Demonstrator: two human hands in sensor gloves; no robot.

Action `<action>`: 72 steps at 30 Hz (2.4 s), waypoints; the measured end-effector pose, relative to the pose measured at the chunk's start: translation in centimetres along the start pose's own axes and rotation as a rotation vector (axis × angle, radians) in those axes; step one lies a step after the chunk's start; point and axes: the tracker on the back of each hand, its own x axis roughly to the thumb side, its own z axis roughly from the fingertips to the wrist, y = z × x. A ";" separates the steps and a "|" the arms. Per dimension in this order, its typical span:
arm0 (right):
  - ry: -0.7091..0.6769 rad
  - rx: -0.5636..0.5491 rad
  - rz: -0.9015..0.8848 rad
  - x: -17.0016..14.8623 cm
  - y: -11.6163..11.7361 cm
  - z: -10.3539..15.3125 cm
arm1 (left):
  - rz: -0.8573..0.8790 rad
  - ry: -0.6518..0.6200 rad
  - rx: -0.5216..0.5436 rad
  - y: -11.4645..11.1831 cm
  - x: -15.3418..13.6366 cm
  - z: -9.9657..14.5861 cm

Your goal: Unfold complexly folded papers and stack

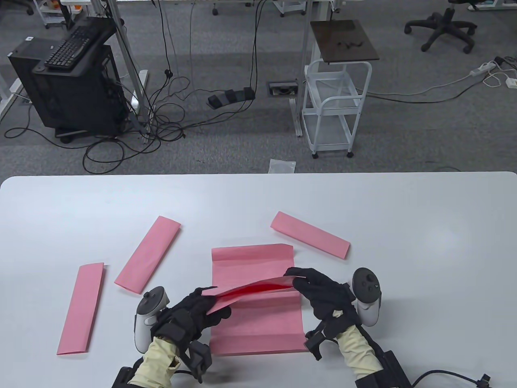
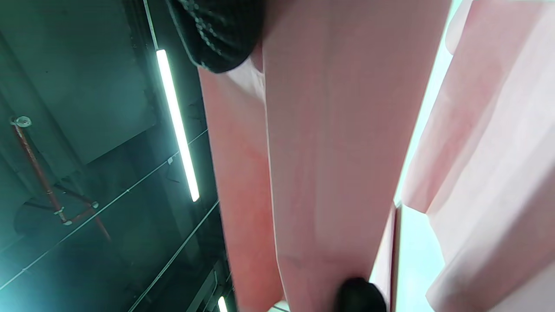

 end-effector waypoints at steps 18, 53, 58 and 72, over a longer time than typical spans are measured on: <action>0.351 -0.132 0.146 1.5 -2.0 -5.0 | -0.650 -0.415 0.178 -1.2 2.3 2.5; 0.403 -0.134 0.082 0.7 -2.8 -7.3 | -0.599 -0.156 -0.059 -0.2 0.0 2.0; 0.405 -0.155 0.082 0.6 -2.8 -7.3 | -0.788 -0.188 0.084 -0.9 0.1 1.9; 0.411 -0.146 0.111 0.5 -2.5 -7.5 | -0.836 -0.217 0.111 -0.6 0.2 1.8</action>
